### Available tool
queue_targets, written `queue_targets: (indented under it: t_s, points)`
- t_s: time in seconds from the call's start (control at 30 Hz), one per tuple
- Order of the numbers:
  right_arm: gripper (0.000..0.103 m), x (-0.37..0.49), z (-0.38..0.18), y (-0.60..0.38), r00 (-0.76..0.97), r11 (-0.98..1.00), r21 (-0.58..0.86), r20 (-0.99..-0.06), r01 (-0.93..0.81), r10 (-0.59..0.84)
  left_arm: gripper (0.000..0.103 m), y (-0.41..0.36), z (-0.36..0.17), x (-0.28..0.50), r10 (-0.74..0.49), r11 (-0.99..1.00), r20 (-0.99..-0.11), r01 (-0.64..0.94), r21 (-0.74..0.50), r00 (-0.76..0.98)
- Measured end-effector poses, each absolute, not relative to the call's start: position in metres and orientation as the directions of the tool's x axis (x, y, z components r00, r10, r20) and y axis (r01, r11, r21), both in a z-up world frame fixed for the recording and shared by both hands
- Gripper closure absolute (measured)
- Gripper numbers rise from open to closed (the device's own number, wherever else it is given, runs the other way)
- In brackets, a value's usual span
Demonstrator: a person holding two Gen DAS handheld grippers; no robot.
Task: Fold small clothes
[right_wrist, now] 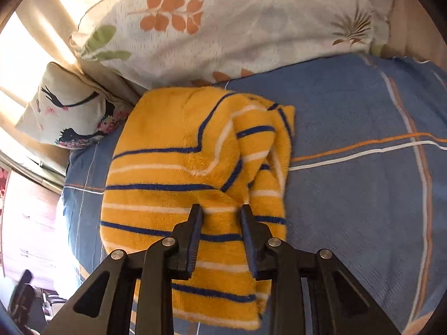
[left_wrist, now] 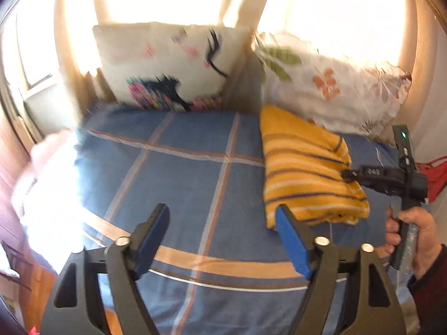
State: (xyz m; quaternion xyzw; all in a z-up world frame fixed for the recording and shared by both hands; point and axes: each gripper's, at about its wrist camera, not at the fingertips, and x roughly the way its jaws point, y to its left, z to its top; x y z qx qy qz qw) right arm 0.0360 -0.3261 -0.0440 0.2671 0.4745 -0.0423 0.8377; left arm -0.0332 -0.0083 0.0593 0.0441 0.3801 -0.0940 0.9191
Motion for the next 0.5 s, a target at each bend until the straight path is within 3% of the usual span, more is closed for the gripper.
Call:
queue_targets:
  t_s: [0.1,0.27,0.4,0.5]
  points:
    - [0.063,0.014,-0.026,-0.322,0.566,0.871,0.365,-0.815,0.33,0.127,0.002,-0.001,0.082,-0.046,-0.109,0.981,-0.609,0.185,0.062,0.786]
    - [0.059,-0.025,0.013,-0.294,0.608,0.911,0.259,-0.794,0.322,0.011,0.0,-0.001,0.097,-0.035,-0.069,0.984,-0.526,0.145,0.105,0.847]
    - [0.046,-0.051,0.023,-0.265,0.602,0.901,0.231,-0.797,0.367,-0.04,0.0,-0.006,0.089,-0.012,-0.151,0.974,-0.594,0.223,0.049,0.79]
    - [0.046,-0.066,0.02,-0.245,0.569,0.888,0.223,-0.821,0.402,-0.051,0.0,-0.009,0.077,-0.004,-0.214,0.96,-0.657,0.278,-0.006,0.723]
